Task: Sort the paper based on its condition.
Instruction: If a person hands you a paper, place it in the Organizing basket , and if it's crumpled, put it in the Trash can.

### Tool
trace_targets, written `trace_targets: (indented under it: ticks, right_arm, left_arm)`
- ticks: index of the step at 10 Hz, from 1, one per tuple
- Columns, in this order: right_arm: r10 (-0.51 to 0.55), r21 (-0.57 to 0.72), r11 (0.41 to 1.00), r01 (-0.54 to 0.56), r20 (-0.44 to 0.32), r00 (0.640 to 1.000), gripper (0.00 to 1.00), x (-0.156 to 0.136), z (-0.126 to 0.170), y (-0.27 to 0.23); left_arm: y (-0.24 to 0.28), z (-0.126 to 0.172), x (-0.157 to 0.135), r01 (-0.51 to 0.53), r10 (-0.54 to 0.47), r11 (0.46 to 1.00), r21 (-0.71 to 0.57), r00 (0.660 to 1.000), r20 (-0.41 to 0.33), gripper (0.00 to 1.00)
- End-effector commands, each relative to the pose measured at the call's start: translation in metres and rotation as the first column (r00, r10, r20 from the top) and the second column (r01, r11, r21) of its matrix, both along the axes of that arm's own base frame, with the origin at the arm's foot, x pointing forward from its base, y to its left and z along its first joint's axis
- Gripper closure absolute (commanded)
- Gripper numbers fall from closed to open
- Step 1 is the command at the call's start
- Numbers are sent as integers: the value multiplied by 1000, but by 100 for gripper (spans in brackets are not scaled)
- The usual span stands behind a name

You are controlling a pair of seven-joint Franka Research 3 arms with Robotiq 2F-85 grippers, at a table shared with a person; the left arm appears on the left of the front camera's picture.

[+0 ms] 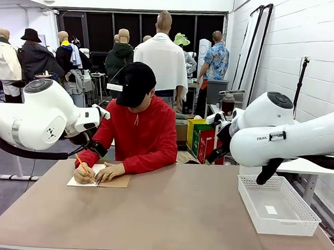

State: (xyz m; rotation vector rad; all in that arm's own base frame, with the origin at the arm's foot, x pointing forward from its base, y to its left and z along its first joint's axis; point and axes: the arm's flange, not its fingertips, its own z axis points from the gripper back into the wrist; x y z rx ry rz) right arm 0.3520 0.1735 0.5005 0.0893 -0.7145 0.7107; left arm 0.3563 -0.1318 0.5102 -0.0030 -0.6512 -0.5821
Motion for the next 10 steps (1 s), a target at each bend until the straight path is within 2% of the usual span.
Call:
trace_targets:
  ticks: [1,5,7,8,10]
  right_arm:
    - [48,22,999,-48,12,999,0,-6,8,-3]
    - [62,24,998,-63,52,997,0,-15,18,0]
    - [55,19,998,-55,46,997,0,-14,17,1]
    - [29,21,999,-31,55,998,0,-14,23,3]
    - [29,21,999,-31,55,998,0,-14,23,3]
  left_arm:
    - [-3,9,-9,4,-4,999,-32,1000,9,0]
    - [-1,22,-20,-6,8,999,-39,999,46,0]
    - [0,19,-15,-34,35,999,-26,999,28,0]
    - [-1,26,-14,11,-9,1000,-24,998,59,0]
    - [-1,26,-14,11,-9,1000,-24,998,59,0]
